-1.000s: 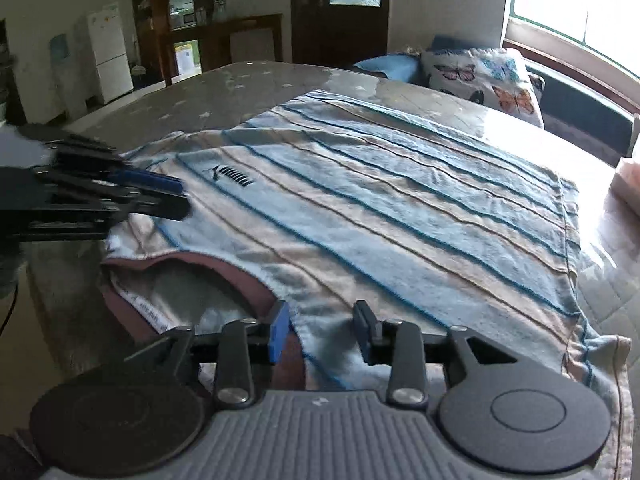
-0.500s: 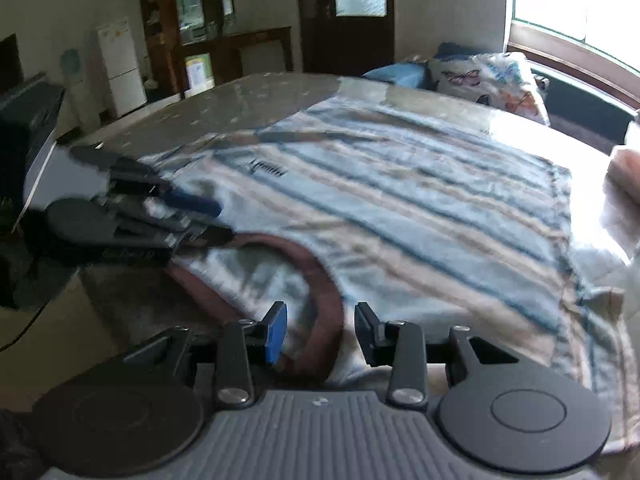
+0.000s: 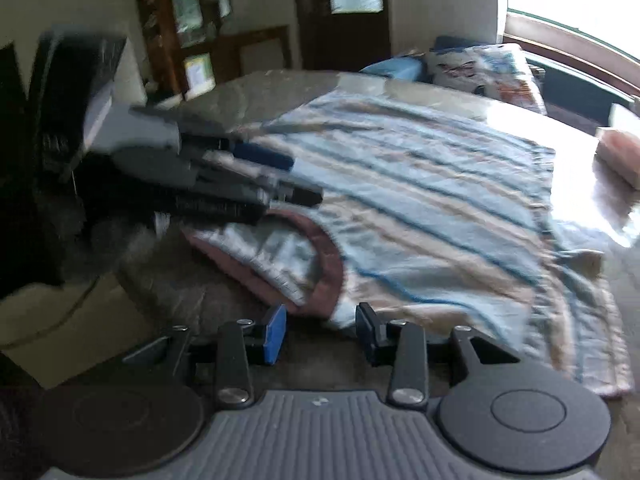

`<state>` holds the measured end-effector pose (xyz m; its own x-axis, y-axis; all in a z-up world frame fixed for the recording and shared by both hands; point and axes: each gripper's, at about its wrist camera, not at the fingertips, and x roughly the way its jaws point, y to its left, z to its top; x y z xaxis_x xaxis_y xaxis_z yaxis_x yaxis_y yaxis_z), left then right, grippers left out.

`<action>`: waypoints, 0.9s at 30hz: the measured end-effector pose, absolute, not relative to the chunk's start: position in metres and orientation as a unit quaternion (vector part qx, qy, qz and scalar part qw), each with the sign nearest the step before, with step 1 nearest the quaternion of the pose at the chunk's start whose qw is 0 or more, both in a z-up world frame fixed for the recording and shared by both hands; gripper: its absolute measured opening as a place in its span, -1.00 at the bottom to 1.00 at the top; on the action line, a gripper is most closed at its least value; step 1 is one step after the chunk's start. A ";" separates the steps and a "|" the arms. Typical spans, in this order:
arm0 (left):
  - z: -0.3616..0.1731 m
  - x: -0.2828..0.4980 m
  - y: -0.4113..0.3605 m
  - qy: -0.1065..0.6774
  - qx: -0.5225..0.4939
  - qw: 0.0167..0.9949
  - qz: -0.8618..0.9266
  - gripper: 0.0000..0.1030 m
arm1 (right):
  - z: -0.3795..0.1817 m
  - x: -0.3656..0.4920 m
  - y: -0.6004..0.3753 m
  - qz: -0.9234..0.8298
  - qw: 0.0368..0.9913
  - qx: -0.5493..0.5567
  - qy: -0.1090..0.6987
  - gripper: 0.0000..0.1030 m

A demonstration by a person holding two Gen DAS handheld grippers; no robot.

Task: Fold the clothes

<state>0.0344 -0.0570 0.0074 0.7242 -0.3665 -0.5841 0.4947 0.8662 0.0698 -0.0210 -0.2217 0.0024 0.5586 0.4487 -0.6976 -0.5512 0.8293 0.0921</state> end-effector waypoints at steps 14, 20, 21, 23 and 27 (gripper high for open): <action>-0.019 0.013 -0.096 0.288 0.177 0.899 -0.279 -0.02 | -0.006 0.004 -0.264 0.159 0.921 -0.057 0.352 -0.30; -0.014 0.016 -0.095 0.284 0.177 0.903 -0.271 0.02 | -0.007 -0.009 -0.272 0.152 0.921 -0.072 0.353 -0.30; -0.011 0.017 -0.096 0.280 0.174 0.905 -0.270 0.02 | -0.007 -0.011 -0.273 0.150 0.921 -0.074 0.353 -0.30; -0.007 0.019 -0.098 0.274 0.168 0.908 -0.270 0.03 | -0.007 -0.016 -0.276 0.148 0.920 -0.079 0.353 -0.30; -0.010 0.017 -0.109 0.274 0.176 0.902 -0.284 0.04 | -0.009 -0.018 -0.281 0.143 0.921 -0.072 0.355 -0.30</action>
